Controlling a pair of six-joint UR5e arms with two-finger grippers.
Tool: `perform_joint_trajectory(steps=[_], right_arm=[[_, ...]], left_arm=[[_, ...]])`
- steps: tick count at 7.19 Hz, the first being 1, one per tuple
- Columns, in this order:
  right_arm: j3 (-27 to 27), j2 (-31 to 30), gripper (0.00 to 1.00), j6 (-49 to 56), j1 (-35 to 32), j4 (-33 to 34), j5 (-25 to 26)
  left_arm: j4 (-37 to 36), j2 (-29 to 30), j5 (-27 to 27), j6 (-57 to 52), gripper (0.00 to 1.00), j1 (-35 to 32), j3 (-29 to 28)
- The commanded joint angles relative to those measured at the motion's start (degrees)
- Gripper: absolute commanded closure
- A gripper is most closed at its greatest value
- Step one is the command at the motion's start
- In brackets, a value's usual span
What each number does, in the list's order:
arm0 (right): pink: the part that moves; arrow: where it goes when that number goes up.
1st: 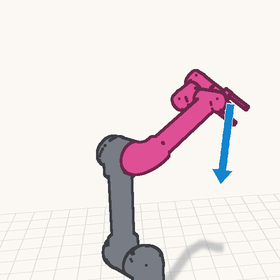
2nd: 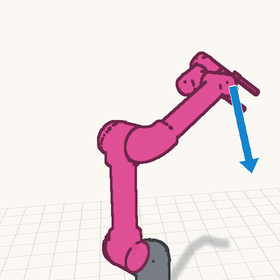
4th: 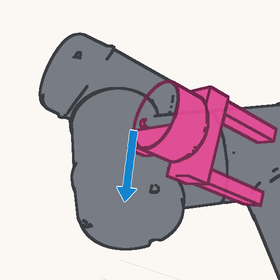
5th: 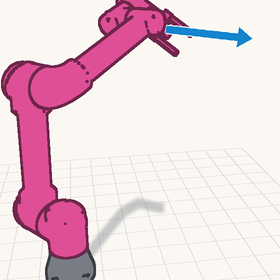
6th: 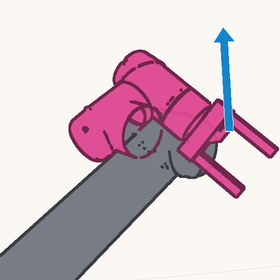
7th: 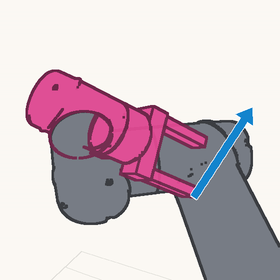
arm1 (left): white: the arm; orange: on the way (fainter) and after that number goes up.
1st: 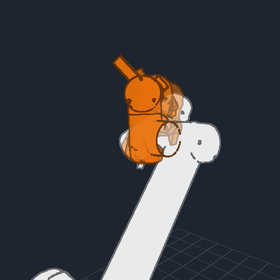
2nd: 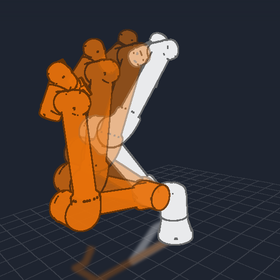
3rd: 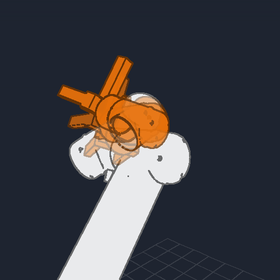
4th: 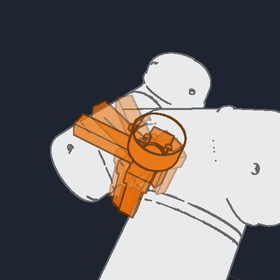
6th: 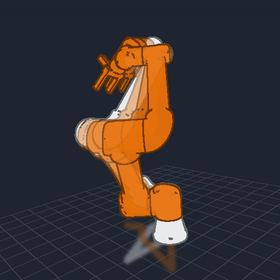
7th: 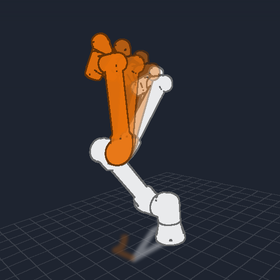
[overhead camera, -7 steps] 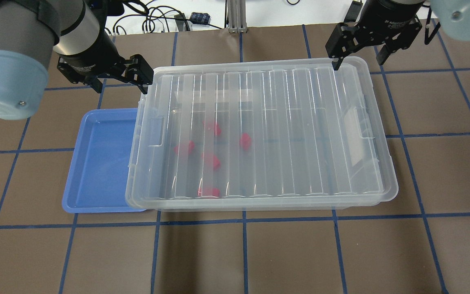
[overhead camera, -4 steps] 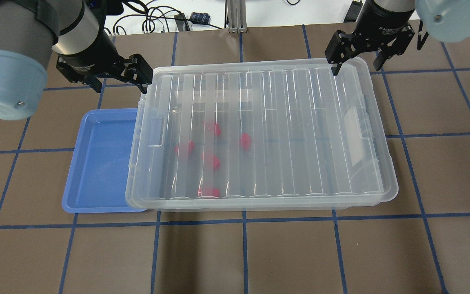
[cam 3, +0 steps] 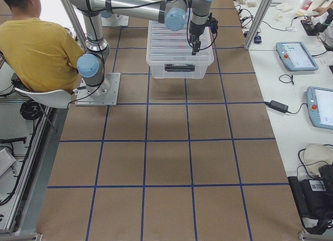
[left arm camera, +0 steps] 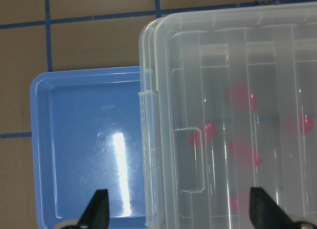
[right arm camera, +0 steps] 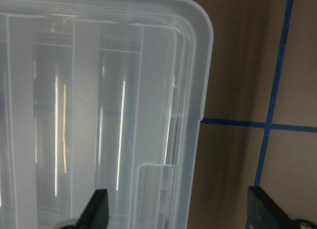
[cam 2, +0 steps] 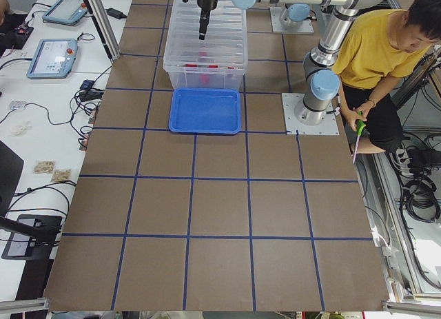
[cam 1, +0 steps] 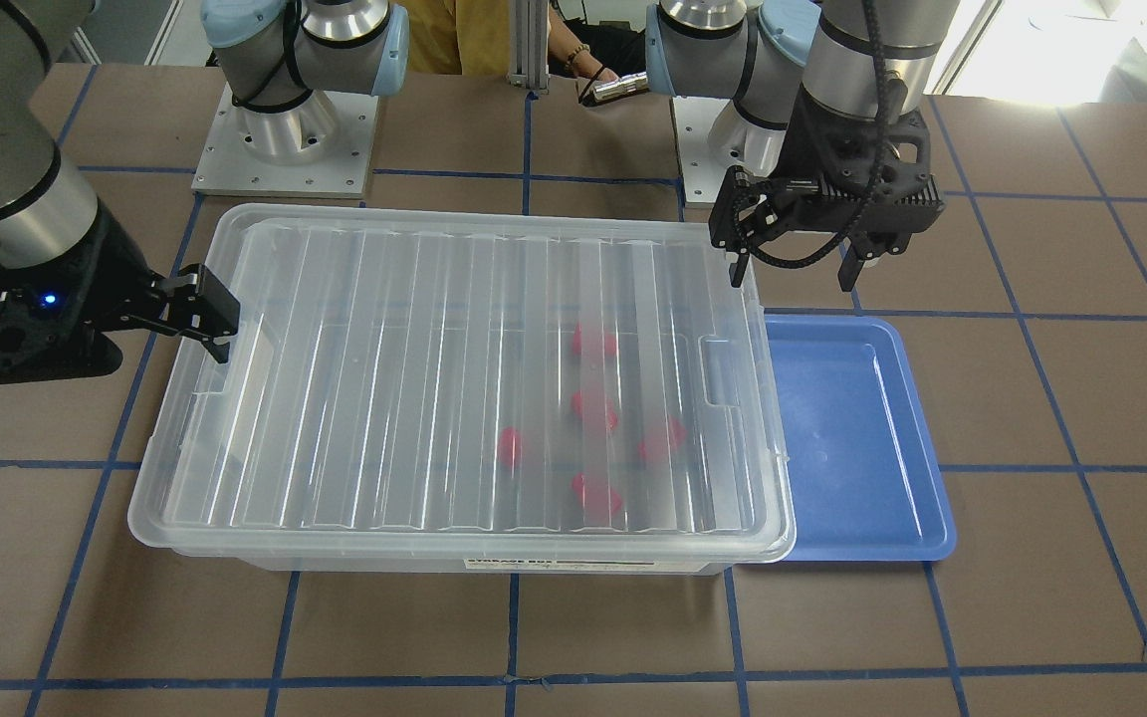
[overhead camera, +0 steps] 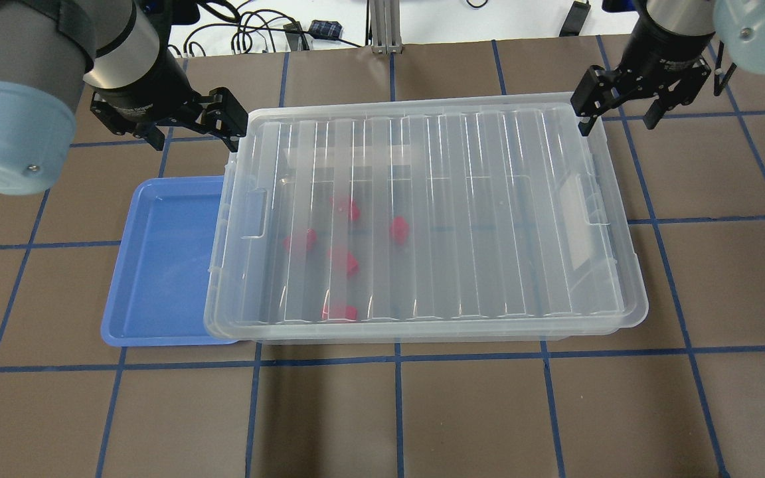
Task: Place red block in blue tray from box
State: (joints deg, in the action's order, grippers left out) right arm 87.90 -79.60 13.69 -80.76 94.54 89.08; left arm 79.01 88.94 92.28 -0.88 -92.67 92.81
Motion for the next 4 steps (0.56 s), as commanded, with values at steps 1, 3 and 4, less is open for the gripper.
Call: perform_joint_trajectory(steps=[1, 3, 4], right_arm=[[5.33, 0.06, 0.00, 2.98, 2.18, 4.75, 0.84], [7.19, 0.06, 0.00, 4.33, 2.27, 7.32, 0.93], [7.63, 0.06, 0.00, 4.15, 2.27, 7.24, 0.40]], left_arm=[[0.00, 0.00, 0.00, 0.00, 0.00, 0.03, 0.00], [0.00, 0.00, 0.00, 0.00, 0.00, 0.03, 0.00], [0.00, 0.00, 0.00, 0.00, 0.00, 0.03, 0.00]])
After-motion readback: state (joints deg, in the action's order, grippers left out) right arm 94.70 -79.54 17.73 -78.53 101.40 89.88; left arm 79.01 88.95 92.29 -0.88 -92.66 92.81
